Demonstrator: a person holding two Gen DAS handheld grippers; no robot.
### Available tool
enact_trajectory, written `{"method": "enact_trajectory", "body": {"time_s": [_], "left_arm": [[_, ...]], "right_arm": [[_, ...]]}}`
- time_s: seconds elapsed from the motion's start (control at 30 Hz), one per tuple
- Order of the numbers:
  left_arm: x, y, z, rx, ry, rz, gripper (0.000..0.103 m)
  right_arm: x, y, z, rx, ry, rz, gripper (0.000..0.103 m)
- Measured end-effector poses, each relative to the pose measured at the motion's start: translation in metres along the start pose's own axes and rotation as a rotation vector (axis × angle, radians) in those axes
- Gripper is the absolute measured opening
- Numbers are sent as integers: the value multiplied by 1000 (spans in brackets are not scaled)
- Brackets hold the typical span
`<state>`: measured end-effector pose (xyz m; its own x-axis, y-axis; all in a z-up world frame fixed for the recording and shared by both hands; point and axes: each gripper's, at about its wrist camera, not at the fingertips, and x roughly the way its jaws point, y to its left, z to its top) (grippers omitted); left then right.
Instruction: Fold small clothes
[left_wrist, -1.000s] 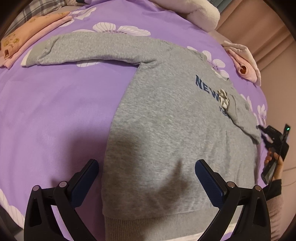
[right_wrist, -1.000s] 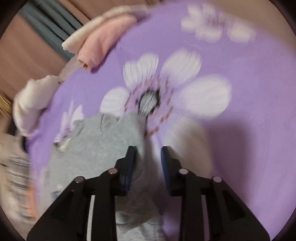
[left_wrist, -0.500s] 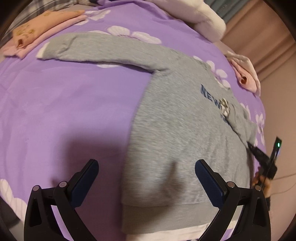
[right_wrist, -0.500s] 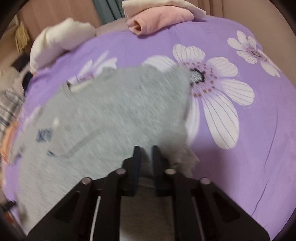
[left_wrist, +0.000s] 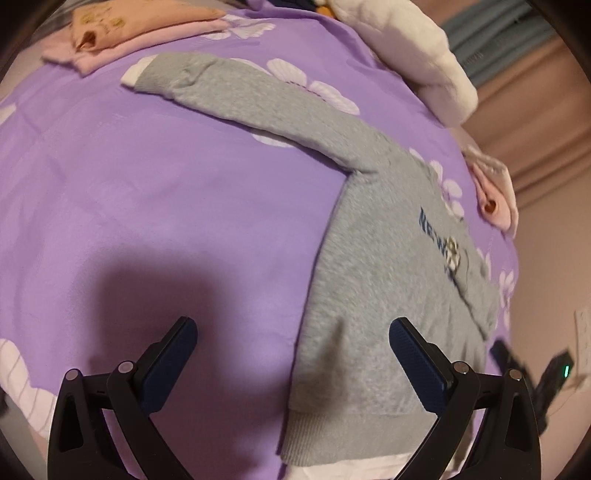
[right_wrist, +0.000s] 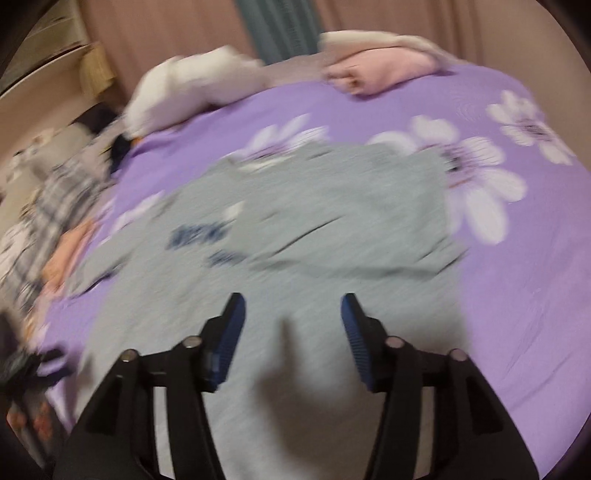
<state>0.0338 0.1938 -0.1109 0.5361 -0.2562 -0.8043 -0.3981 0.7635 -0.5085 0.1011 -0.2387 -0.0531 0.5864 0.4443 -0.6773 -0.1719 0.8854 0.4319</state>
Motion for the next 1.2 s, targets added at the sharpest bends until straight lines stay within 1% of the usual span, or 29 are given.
{"method": "enact_trajectory", "body": {"time_s": [0.07, 0.17, 0.27, 0.3, 0.37, 0.43, 0.47, 0.5, 0.57, 0.63, 0.73, 0.77, 0.93, 1.03, 1.1, 1.17, 1.2], "left_arm": [[1, -7, 2, 19, -4, 4, 103], [5, -37, 6, 119, -14, -13, 103], [18, -76, 11, 233, -2, -58, 103], [24, -89, 12, 271, 10, -90, 103], [37, -115, 13, 322, 30, -138, 103], [46, -130, 16, 360, 35, -156, 103], [54, -138, 20, 368, 50, -176, 103], [62, -146, 23, 364, 80, -205, 103], [81, -166, 33, 358, 146, -306, 103], [100, -186, 41, 360, 195, -385, 103], [133, -215, 54, 319, 277, -490, 102], [143, -224, 57, 304, 293, -513, 101], [174, -259, 55, 280, 328, -580, 100], [189, -264, 52, 269, 374, -617, 100], [203, -263, 47, 249, 418, -623, 100], [209, -258, 47, 241, 419, -596, 99], [206, -256, 48, 238, 415, -600, 98]], "right_arm": [[2, 20, -15, -30, 26, 49, 60], [6, 36, -29, -28, 35, 77, 60], [8, 41, -36, 1, 4, 107, 60], [7, 42, -38, 14, -7, 116, 60], [8, 41, -40, 36, -13, 140, 61], [9, 41, -42, 43, -5, 149, 61], [9, 40, -43, 40, -3, 147, 61], [9, 40, -44, 38, 0, 140, 61], [9, 36, -45, 44, 0, 131, 61], [7, 29, -46, 71, -9, 137, 61], [4, 23, -47, 103, -26, 147, 61], [3, 22, -48, 104, -28, 145, 61], [2, 15, -49, 99, -15, 137, 61], [3, 8, -48, 110, -9, 130, 61], [3, 5, -47, 120, -7, 133, 61], [2, 4, -47, 125, -8, 124, 61], [1, 4, -48, 121, -11, 118, 61]]}}
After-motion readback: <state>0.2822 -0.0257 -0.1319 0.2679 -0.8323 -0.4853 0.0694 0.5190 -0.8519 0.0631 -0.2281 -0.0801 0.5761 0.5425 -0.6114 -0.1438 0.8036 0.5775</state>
